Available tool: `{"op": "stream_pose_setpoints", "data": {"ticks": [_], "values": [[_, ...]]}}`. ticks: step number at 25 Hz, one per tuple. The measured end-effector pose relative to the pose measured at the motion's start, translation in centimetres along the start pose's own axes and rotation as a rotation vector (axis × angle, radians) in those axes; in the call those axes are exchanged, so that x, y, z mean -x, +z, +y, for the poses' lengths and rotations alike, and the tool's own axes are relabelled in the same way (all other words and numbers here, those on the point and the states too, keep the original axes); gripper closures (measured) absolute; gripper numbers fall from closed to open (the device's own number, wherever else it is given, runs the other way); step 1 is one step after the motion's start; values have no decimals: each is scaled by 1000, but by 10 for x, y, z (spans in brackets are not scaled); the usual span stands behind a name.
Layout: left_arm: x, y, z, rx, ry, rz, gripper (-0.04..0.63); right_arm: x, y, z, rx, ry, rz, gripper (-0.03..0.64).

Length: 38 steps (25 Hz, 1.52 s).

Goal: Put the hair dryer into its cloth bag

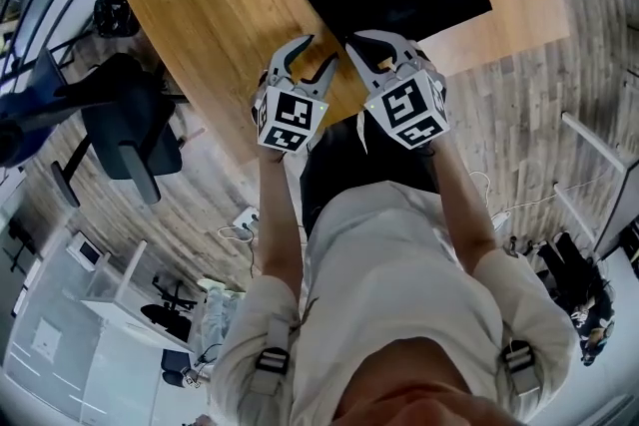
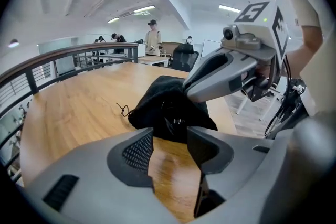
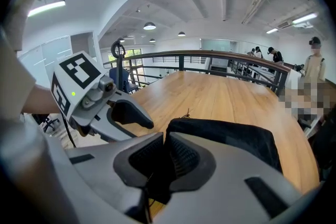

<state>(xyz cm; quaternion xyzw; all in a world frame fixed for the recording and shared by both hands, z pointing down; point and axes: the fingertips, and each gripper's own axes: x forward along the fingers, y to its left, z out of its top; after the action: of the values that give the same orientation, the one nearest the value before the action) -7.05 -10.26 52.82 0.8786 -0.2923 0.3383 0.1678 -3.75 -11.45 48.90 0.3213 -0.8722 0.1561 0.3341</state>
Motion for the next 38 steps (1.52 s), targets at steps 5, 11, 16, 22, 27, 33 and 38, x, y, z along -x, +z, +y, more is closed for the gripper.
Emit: {"op": "stream_pose_setpoints", "data": {"ticks": [5,11,16,22,27,33,38], "values": [[32,18,1,19,32,-60,383,14,7,8,21,3,-7,520],[63,53,-2,-7,47,-176,450,43,30,6,0,-32,-97,525],[95,85,-1,-16,81,-285,548,78,52,2,13,-76,-178,581],[113,93,-5,-18,80,-329,577,95,55,5,-14,-88,-209,595],[116,87,-9,8,87,-319,577,100,51,9,-35,-91,-208,597],[115,81,-14,-3,103,-298,577,102,49,11,-29,-91,-204,597],[114,83,-18,-20,99,-288,577,105,47,10,-29,-87,-193,597]]}}
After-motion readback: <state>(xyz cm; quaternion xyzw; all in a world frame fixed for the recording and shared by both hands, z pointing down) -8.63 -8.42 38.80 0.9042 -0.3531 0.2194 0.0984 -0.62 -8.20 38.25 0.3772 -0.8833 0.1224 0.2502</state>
